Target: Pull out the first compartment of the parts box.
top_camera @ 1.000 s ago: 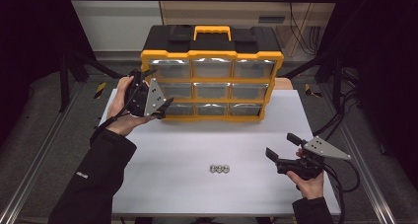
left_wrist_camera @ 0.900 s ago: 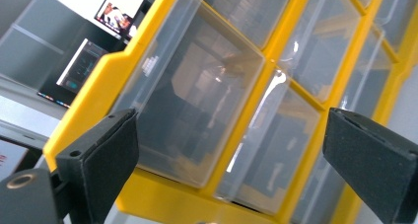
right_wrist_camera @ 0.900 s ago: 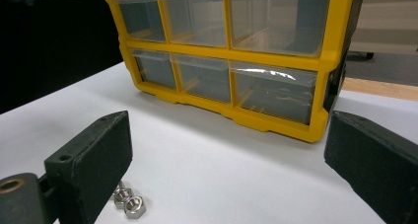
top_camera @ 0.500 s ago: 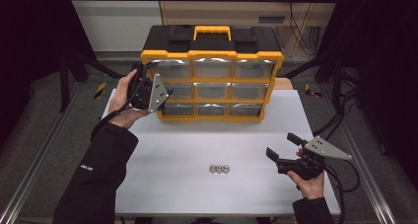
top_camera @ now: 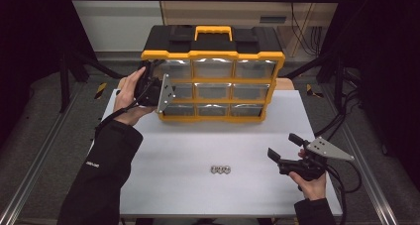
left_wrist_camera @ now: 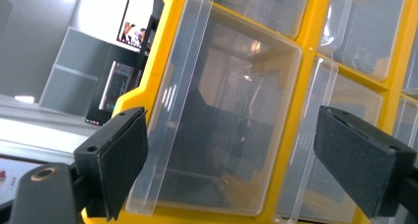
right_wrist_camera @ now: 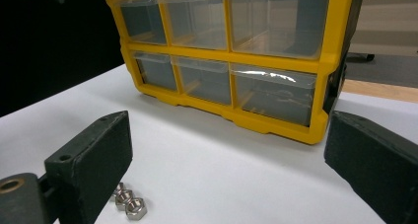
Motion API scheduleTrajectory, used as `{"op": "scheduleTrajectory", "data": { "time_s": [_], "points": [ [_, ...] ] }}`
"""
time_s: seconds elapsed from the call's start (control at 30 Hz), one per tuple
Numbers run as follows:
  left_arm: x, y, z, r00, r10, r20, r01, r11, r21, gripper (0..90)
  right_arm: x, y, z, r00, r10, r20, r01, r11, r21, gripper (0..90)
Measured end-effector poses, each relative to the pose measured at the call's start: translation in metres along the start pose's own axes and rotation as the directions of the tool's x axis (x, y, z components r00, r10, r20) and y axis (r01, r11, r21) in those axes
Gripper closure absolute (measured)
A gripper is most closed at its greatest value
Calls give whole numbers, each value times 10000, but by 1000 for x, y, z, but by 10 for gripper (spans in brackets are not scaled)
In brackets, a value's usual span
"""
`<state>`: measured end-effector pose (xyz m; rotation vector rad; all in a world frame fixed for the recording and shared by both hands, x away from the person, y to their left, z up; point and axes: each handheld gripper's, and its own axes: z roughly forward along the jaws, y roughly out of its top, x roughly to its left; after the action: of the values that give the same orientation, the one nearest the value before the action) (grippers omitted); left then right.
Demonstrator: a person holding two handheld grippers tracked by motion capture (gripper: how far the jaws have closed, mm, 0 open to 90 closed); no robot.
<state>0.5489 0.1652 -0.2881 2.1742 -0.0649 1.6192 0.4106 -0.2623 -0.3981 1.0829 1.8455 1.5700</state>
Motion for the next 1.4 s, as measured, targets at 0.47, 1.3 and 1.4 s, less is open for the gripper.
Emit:
{"op": "scheduleTrajectory", "data": {
  "time_s": [0.47,1.3,1.4],
  "points": [
    [2,3,5,9957,884,-261,-882,9961,95,213,1,0,0,10000,18,26,-18,10000,23,48],
    [0,9,3,9725,1780,-1505,-1719,9837,527,567,1,0,1,10000,-19,4,19,10000,-44,53],
    [0,9,4,9686,1857,-1655,-1806,9825,458,617,1,0,1,10000,2,-1,-2,10000,-32,53]
  ]
}}
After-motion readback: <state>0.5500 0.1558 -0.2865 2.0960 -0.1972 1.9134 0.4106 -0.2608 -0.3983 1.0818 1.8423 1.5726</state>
